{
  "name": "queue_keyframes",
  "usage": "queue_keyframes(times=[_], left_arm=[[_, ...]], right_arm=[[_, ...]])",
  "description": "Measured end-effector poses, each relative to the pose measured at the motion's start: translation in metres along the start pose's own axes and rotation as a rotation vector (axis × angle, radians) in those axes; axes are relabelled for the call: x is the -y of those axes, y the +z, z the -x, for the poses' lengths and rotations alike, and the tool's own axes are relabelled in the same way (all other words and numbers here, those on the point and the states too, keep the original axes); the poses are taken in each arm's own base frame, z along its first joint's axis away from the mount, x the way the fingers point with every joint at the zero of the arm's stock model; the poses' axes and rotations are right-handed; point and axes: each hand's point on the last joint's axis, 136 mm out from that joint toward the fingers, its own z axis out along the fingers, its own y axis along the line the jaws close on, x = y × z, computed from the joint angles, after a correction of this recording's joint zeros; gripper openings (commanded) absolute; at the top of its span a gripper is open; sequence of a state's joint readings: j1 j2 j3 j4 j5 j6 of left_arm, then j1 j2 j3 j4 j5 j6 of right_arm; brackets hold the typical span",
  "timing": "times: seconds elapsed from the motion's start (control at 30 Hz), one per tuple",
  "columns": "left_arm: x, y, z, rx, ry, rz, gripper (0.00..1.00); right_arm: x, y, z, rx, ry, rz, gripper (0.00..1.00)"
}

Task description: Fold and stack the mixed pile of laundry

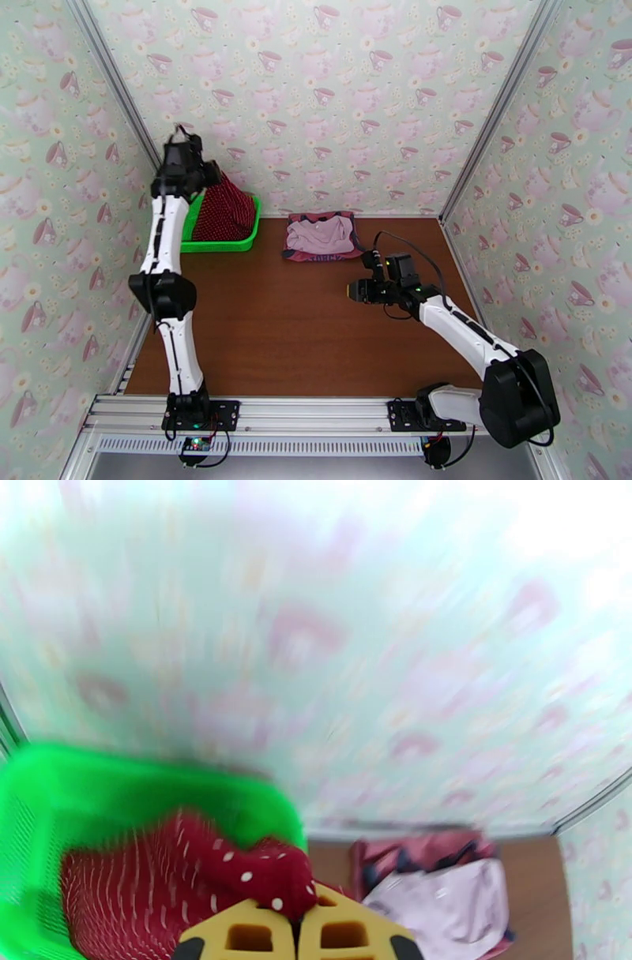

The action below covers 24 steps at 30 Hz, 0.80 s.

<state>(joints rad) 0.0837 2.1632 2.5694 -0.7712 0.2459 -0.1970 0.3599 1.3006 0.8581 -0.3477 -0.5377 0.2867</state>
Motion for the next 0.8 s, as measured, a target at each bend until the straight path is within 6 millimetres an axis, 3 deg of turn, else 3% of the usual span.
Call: queue_keyframes(times=[0.13,0.27,0.4,0.5,0.67,0.8], left_arm=[[0.014,-0.029,0.018,0.031,0.004,-0.034,0.0],[0.021,-0.035,0.015,0.009,-0.011,-0.057,0.0],[0.031,-0.045,0.017,0.001,-0.036,-0.086,0.0],[0.045,-0.067,0.028,0.027,-0.045,-0.113,0.0],[0.083,-0.14,0.066,0.147,-0.024,-0.191,0.0],[0.116,-0.207,0.095,0.268,0.002,-0.273,0.0]], right_arm=[[-0.038,0.006,0.015,0.003,-0.119,0.084,0.51],[-0.076,0.006,0.036,0.04,-0.218,0.161,0.52],[-0.096,0.004,0.046,0.071,-0.271,0.201,0.53],[-0.106,0.005,0.044,0.072,-0.305,0.225,0.55],[-0.131,0.002,0.046,0.086,-0.419,0.276,0.57],[-0.166,-0.015,0.082,0.171,-0.529,0.316,0.56]])
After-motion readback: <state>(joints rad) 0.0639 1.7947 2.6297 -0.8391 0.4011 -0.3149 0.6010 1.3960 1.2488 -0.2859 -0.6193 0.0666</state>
